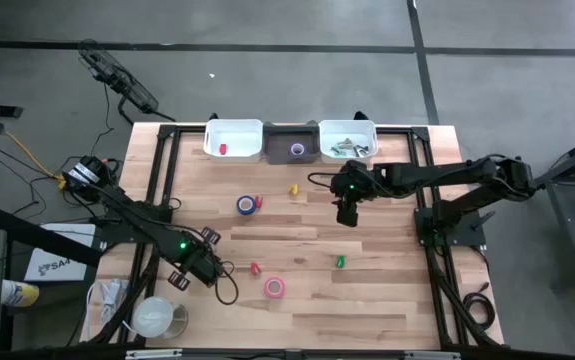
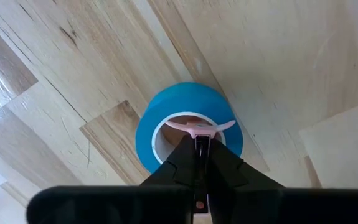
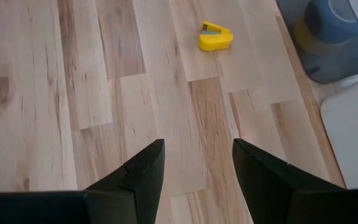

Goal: Pick and place Stapler, Stapler remover, tape
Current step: Put the pink staple remover into the right white bin

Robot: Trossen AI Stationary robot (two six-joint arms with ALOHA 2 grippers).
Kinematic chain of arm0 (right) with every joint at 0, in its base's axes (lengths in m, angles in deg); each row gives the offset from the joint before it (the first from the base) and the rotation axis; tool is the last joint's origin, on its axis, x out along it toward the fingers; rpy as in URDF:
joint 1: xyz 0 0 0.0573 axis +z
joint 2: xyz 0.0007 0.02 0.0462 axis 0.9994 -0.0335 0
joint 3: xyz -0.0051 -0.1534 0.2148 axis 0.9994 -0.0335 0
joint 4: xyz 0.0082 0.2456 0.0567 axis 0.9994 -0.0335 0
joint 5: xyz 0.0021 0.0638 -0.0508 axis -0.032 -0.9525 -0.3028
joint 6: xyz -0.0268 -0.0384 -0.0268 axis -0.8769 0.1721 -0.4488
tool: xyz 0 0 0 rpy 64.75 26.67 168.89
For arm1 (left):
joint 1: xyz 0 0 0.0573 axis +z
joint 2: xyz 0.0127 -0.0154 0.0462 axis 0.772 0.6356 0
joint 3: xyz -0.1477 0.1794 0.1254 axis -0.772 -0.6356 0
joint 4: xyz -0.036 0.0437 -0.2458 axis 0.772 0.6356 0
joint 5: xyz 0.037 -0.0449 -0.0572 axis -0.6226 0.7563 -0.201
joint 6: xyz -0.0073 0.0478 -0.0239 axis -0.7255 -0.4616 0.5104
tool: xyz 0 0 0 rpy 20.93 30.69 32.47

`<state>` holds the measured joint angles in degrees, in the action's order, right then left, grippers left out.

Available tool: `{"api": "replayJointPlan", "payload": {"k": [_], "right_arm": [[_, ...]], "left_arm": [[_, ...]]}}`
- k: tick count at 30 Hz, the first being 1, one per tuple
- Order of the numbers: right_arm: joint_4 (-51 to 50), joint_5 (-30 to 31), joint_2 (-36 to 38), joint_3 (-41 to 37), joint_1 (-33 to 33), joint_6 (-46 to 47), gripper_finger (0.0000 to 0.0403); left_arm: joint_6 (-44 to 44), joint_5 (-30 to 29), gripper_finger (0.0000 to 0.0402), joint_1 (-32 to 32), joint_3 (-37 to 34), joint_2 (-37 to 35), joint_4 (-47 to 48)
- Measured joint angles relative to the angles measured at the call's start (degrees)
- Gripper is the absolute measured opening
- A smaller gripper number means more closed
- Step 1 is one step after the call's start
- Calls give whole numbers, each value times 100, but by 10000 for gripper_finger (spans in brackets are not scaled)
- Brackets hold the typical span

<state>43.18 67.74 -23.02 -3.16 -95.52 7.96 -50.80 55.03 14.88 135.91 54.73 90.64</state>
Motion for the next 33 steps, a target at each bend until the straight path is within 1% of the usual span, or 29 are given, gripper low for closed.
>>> {"api": "replayJointPlan", "payload": {"k": [5,13,17,21,25,28,30,33], "right_arm": [[0,-1,0,0,0,10,181],[2,-3,0,0,0,49,181],[81,-8,0,0,0,52,181],[290,-34,-2,-1,0,52,181],[723,-27,-2,-22,14,34,181],[1579,-50,-2,-276,106,-231,181],[2242,-118,-4,-529,190,-459,181],[3313,-86,-4,-973,334,-850,181]], "left_arm": [[-71,-139,8,0,156,0,235],[-196,-596,7,2,865,0,1189],[-304,-934,6,2,1209,0,1382],[-503,-1597,6,2,1541,0,1387],[-609,-2704,6,2,1792,0,1324],[-771,-3641,6,7,1900,0,1223],[-978,-4139,6,69,1963,0,1044],[-1493,-4397,6,273,2006,0,526]]}}
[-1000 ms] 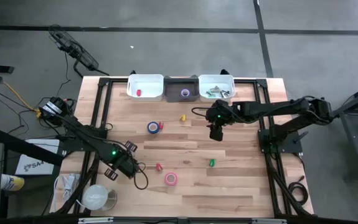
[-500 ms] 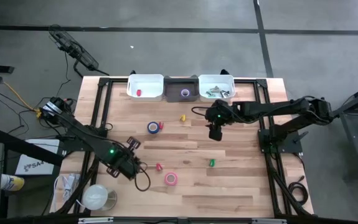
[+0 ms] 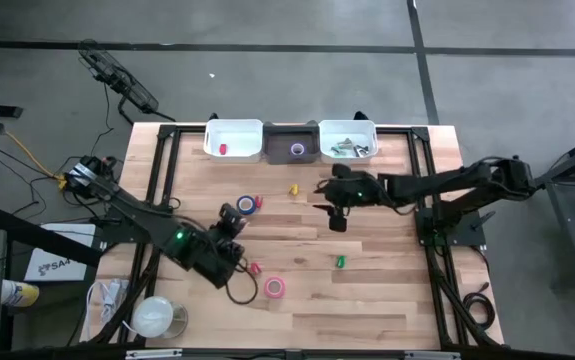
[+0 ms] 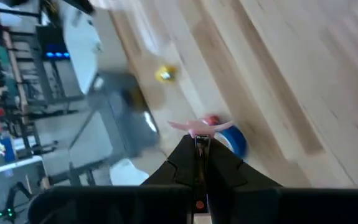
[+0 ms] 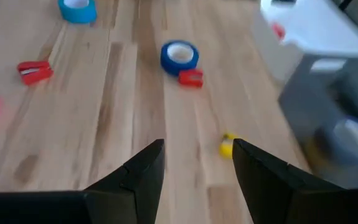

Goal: Pick and place Stapler, Stapler remover, tape
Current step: Put the pink staple remover into the right white bin

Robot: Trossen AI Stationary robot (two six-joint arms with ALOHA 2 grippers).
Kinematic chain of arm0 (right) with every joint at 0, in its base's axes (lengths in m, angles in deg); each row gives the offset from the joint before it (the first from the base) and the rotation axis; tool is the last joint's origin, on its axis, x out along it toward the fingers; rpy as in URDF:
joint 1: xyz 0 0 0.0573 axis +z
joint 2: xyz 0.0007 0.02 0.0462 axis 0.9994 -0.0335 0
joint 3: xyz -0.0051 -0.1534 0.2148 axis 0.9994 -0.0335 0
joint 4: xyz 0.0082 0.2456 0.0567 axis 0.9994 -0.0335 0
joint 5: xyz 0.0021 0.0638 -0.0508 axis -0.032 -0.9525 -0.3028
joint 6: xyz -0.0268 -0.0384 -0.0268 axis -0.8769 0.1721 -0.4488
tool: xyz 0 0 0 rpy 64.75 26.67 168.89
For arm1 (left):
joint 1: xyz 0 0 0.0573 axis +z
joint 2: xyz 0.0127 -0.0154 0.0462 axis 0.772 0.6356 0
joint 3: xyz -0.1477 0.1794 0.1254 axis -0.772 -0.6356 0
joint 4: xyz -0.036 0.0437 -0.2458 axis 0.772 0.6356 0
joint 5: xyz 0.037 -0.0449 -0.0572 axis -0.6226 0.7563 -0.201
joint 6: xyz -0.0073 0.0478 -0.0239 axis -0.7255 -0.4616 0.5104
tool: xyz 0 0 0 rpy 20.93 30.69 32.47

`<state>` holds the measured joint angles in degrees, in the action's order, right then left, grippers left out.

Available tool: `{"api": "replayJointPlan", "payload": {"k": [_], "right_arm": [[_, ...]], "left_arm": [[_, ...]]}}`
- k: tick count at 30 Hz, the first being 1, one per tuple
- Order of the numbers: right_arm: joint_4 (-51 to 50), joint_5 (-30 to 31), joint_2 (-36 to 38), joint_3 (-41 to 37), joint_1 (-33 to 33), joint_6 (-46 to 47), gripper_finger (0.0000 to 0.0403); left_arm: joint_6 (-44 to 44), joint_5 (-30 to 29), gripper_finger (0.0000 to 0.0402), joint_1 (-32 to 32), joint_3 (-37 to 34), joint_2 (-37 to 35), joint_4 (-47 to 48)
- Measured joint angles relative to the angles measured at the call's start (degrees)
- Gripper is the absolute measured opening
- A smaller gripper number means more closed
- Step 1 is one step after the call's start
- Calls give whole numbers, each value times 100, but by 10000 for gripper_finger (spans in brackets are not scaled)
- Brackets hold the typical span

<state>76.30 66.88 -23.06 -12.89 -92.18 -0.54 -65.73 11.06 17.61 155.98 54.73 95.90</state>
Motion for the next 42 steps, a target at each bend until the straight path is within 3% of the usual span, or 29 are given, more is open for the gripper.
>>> {"api": "replayJointPlan", "payload": {"k": [5,10,16,21,25,42], "right_arm": [[1721,329,0,-676,298,-612,181],[3104,332,0,-1160,617,-1078,181],[3723,357,0,-1247,950,-1389,181],[3762,582,0,-1095,1109,-1539,181],[4040,572,0,-1079,1139,-1658,181],[4713,516,0,-1073,1139,-1855,165]], "left_arm": [[-1277,119,6,491,0,0,-1376],[-2469,723,6,1040,0,0,-2805],[-3061,2087,6,1682,0,0,-4177],[-3193,2880,6,2089,0,0,-4985],[-3202,3234,6,2314,2,0,-5254],[-3109,3320,6,2470,2,2,-5352]]}}
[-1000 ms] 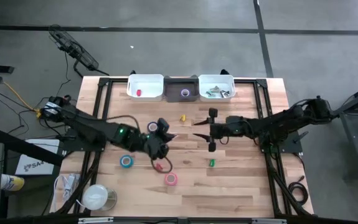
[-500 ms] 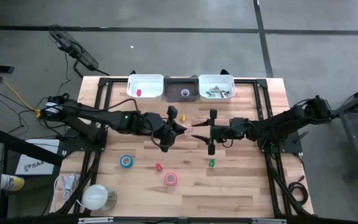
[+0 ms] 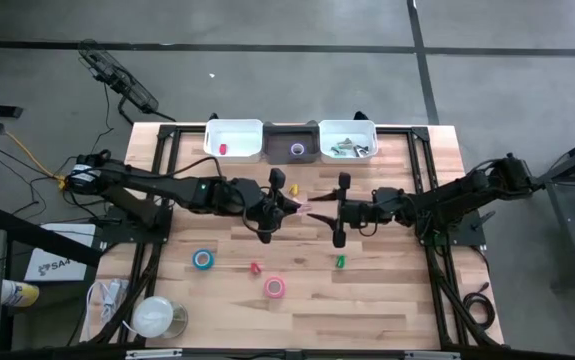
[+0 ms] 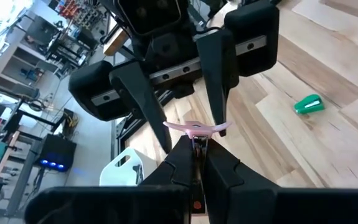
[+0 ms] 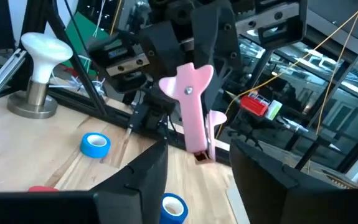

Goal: Pick and place Stapler, Stapler remover, tape
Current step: Put the pink staple remover into the right white bin

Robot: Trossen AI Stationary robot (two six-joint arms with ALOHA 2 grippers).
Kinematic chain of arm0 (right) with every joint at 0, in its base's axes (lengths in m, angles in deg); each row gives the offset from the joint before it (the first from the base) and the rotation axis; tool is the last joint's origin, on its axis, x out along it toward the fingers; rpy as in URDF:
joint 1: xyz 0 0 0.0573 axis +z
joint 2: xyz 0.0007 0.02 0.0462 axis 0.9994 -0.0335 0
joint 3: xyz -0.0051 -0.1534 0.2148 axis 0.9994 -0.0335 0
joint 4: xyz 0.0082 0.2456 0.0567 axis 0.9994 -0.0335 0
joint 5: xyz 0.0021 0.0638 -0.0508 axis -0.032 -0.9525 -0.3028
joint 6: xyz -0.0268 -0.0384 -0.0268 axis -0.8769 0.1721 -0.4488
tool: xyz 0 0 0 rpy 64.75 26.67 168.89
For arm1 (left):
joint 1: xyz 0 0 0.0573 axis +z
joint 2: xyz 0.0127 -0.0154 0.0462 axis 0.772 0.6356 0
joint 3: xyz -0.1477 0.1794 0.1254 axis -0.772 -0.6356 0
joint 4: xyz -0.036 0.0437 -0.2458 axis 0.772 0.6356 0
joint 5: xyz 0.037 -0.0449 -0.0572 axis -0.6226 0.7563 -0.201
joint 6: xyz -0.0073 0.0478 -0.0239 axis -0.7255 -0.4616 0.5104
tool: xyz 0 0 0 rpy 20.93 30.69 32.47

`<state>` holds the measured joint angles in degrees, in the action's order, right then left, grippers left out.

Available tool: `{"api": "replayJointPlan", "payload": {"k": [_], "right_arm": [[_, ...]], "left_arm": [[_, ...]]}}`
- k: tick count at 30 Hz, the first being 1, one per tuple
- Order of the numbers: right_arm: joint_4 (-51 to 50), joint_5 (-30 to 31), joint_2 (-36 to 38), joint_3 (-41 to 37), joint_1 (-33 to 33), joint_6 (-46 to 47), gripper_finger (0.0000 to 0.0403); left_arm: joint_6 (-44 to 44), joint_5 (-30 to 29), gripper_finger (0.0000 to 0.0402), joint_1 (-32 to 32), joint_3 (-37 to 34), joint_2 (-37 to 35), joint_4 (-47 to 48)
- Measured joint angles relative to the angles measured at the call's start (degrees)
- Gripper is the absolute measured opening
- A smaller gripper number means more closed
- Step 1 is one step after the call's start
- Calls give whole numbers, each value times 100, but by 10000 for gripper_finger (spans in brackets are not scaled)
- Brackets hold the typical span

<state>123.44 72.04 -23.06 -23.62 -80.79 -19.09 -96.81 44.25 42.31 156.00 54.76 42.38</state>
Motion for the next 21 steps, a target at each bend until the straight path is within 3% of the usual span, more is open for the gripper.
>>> {"api": "replayJointPlan", "payload": {"k": [21], "right_arm": [[74,-168,0,0,-2,-146,41]], "left_arm": [[80,-13,6,0,0,0,-3]]}}
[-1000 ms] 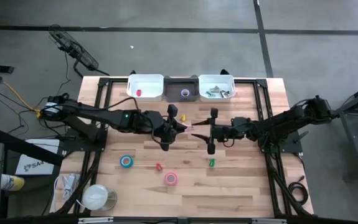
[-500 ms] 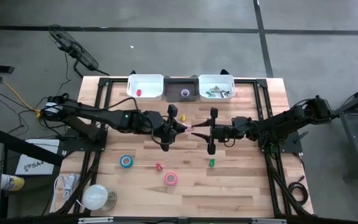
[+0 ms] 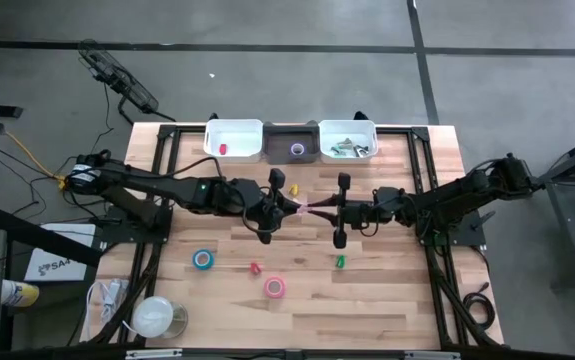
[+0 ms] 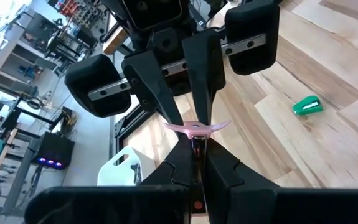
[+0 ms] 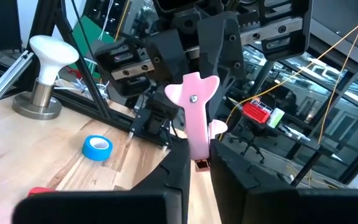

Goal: Pick and place Stapler, Stapler remover, tape
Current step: Put the pink staple remover into the right white bin

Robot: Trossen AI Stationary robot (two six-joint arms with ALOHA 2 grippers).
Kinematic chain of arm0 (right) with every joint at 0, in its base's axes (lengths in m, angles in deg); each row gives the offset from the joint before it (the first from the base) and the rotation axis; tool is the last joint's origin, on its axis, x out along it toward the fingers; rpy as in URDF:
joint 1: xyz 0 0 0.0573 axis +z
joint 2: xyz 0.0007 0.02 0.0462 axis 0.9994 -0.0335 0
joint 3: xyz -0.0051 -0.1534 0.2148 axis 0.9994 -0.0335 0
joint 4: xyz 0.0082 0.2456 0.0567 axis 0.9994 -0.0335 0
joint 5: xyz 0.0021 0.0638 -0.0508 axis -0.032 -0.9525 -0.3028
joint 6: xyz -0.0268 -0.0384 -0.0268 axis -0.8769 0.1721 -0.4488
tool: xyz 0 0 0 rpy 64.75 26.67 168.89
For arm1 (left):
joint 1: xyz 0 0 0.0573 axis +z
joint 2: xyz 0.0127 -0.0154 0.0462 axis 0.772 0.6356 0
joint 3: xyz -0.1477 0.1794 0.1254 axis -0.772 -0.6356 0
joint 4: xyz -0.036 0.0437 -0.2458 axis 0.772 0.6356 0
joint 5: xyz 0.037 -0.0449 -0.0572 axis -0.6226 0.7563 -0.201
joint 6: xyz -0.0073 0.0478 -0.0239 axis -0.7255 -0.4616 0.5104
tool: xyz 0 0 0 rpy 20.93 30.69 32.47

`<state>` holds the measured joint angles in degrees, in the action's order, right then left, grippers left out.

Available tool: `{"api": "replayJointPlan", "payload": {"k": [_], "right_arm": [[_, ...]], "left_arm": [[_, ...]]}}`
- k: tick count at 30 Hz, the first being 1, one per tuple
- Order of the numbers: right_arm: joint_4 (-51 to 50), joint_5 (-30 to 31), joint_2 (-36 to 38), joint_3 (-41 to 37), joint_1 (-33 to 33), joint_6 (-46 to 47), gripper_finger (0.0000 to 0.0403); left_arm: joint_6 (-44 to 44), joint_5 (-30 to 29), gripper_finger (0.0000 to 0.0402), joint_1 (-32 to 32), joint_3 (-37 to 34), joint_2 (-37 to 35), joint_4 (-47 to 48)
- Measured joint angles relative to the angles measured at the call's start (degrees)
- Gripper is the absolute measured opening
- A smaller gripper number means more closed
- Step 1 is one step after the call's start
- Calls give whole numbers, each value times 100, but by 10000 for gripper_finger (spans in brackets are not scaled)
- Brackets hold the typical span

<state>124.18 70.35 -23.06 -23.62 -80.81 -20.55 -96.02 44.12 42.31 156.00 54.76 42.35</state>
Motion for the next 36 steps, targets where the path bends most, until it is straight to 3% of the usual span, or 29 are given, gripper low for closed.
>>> {"api": "replayJointPlan", "payload": {"k": [9,23,30,36], "right_arm": [[-2,-48,0,-2,0,-15,22],[0,34,0,-2,0,68,20],[-61,466,0,-2,1,72,20],[-453,1270,0,0,-17,267,20]], "left_arm": [[19,2,8,-2,0,0,2],[9,-4,87,-2,0,0,-17],[19,-78,143,-2,0,0,73],[61,-746,181,-2,1,-63,495]]}}
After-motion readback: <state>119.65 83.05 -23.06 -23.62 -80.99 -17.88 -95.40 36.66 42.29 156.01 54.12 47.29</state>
